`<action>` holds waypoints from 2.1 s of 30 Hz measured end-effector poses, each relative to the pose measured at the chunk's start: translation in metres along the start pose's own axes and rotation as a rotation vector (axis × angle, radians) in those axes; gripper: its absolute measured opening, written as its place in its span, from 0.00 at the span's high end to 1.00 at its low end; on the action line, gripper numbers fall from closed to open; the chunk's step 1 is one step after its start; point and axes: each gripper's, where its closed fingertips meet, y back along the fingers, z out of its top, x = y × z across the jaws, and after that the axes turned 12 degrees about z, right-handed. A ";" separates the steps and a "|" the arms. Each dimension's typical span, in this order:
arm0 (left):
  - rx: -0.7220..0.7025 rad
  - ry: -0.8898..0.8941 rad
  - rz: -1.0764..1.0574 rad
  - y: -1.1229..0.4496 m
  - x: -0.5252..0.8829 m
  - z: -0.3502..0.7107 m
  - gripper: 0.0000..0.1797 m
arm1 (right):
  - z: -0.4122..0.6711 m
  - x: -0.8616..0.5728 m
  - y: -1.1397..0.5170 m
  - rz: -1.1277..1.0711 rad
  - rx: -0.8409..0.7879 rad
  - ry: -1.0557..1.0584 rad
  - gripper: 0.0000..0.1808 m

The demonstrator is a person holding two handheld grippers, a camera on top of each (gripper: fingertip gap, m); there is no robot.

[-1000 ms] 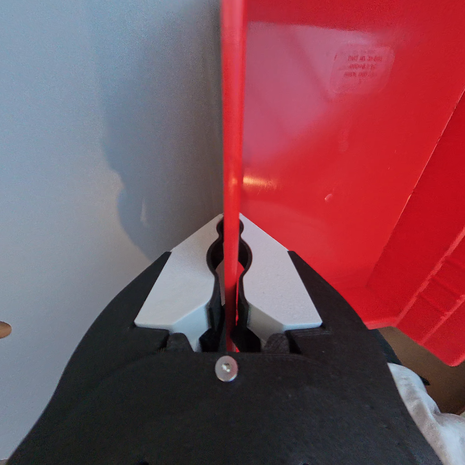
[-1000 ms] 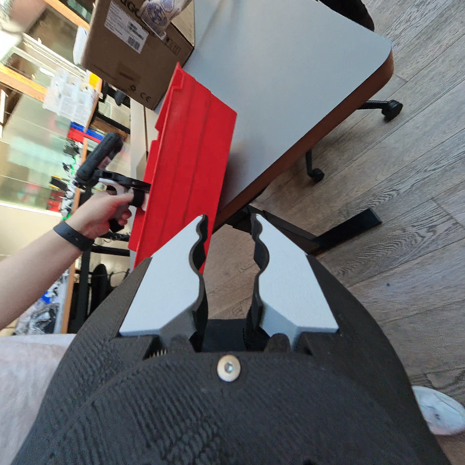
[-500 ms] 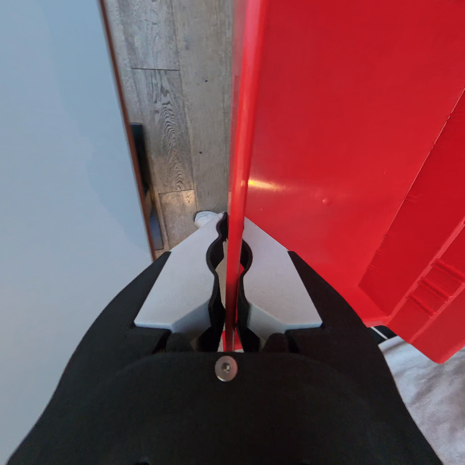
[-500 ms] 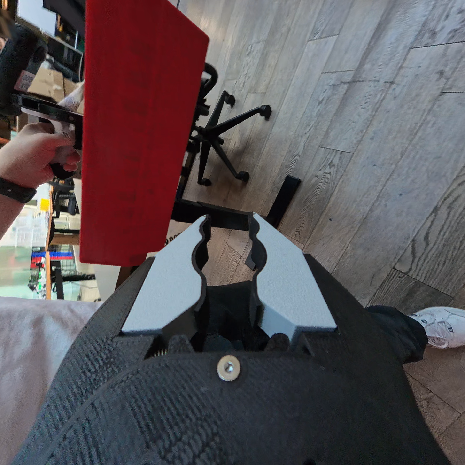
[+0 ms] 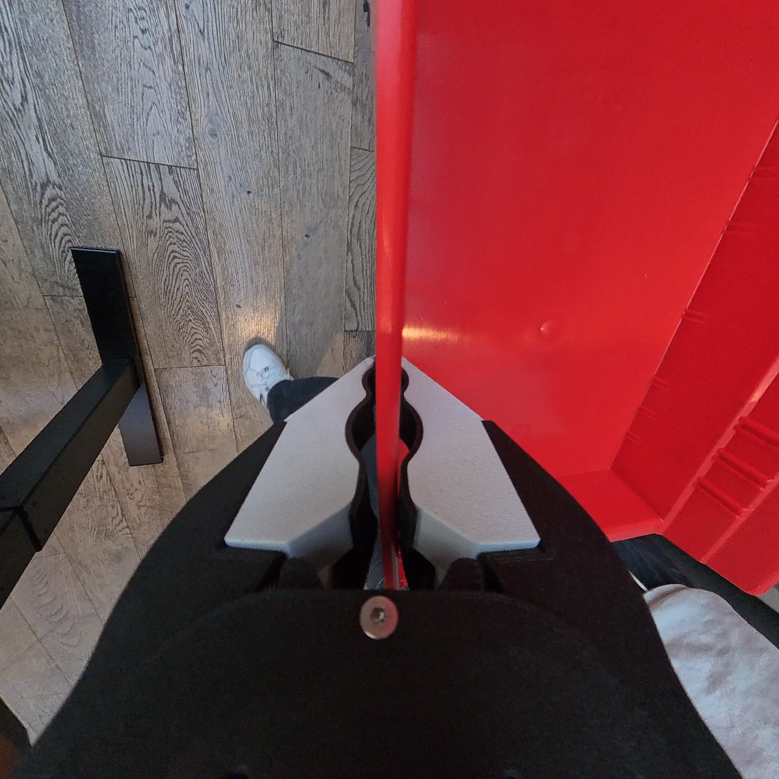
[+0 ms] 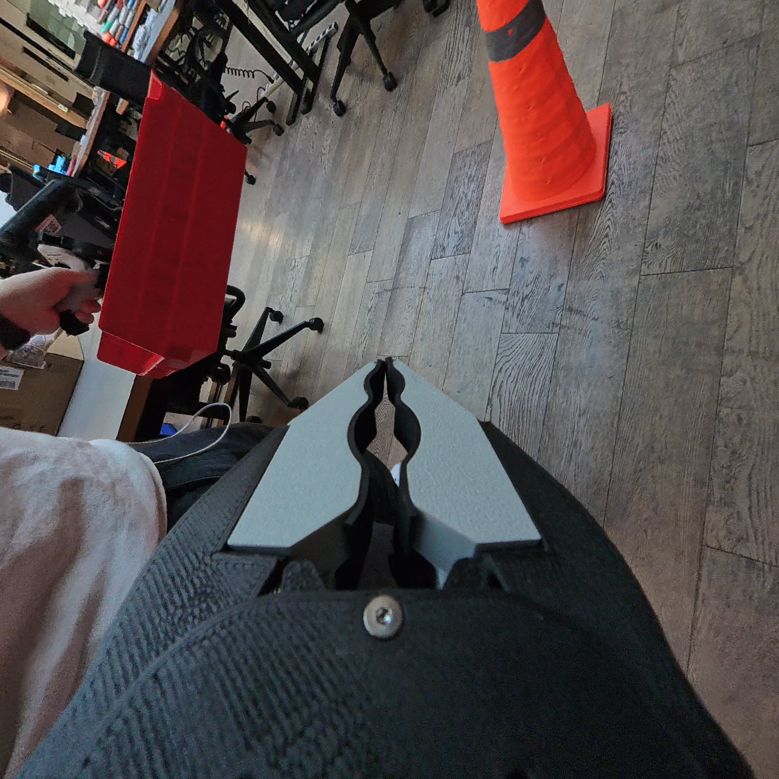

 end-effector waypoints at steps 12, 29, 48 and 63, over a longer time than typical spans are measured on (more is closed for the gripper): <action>-0.003 -0.048 0.078 -0.022 -0.006 0.112 0.99 | 0.233 0.012 -0.131 0.154 -0.184 0.357 0.68; 0.028 -0.190 0.167 -0.048 0.023 0.361 0.99 | 0.525 -0.049 -0.491 0.025 0.280 0.921 0.64; 0.126 0.013 0.168 -0.118 -0.039 0.467 0.99 | 0.560 -0.184 -0.655 0.134 0.714 0.996 0.86; 0.132 -0.051 0.117 -0.141 -0.084 0.537 1.00 | 0.574 -0.125 -0.626 0.221 0.439 0.874 0.65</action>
